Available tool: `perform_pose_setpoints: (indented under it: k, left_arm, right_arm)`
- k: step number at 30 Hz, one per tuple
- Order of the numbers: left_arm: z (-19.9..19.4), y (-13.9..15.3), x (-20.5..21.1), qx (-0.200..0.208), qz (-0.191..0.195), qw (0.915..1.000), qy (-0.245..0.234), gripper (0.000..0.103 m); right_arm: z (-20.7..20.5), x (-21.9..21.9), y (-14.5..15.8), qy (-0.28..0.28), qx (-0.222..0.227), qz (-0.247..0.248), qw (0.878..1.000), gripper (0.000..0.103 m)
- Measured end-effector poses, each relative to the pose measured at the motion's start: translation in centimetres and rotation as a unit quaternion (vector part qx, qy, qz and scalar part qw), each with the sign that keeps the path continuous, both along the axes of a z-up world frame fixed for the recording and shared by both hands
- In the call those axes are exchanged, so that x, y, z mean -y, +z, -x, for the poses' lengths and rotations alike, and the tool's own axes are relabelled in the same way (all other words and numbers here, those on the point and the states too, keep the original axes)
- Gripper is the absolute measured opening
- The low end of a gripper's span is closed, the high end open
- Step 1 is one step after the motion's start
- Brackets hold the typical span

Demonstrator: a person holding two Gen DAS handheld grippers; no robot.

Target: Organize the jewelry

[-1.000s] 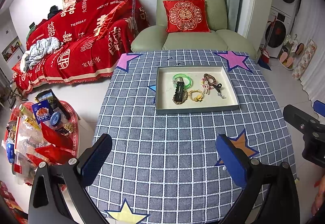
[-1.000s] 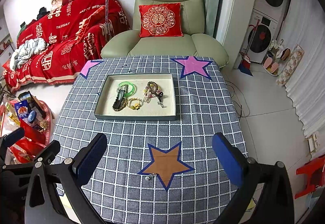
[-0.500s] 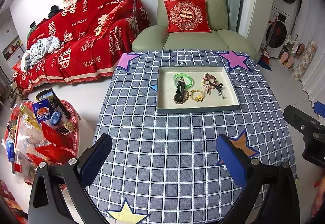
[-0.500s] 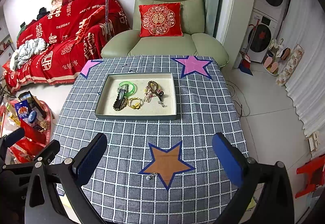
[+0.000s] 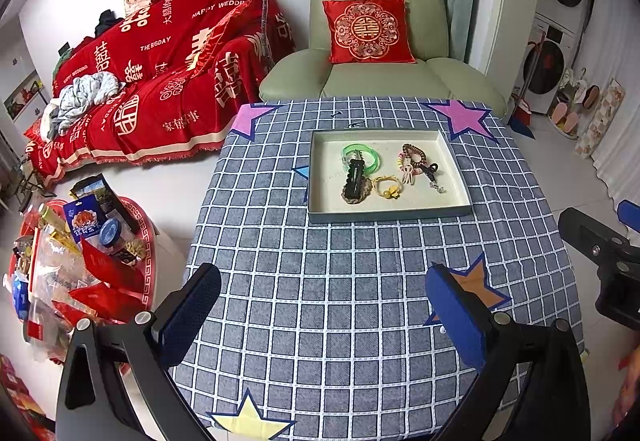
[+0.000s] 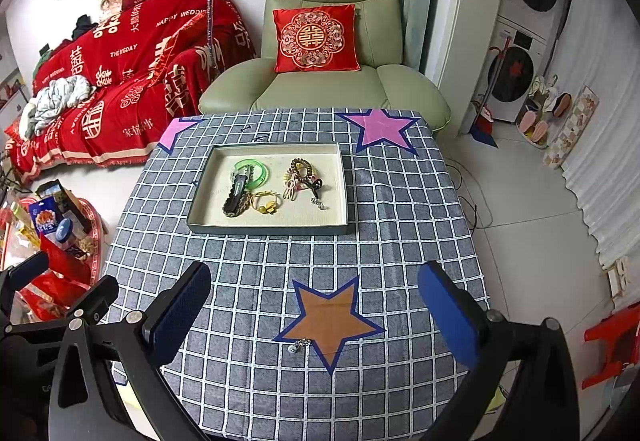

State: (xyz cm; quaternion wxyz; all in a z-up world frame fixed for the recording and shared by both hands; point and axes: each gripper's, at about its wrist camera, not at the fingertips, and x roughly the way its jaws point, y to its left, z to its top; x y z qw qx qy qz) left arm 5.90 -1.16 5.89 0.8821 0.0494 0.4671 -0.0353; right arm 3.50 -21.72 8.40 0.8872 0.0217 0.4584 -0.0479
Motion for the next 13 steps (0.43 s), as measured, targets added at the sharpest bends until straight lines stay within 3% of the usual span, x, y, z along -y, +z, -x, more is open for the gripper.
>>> perform_pose_setpoints:
  k: [13]
  left_arm:
    - [0.21, -0.08, -0.16, 0.000, 0.012, 0.9999, 0.000, 0.103]
  right_arm:
    - [0.08, -0.06, -0.02, 0.000, -0.001, 0.000, 1.000, 0.103]
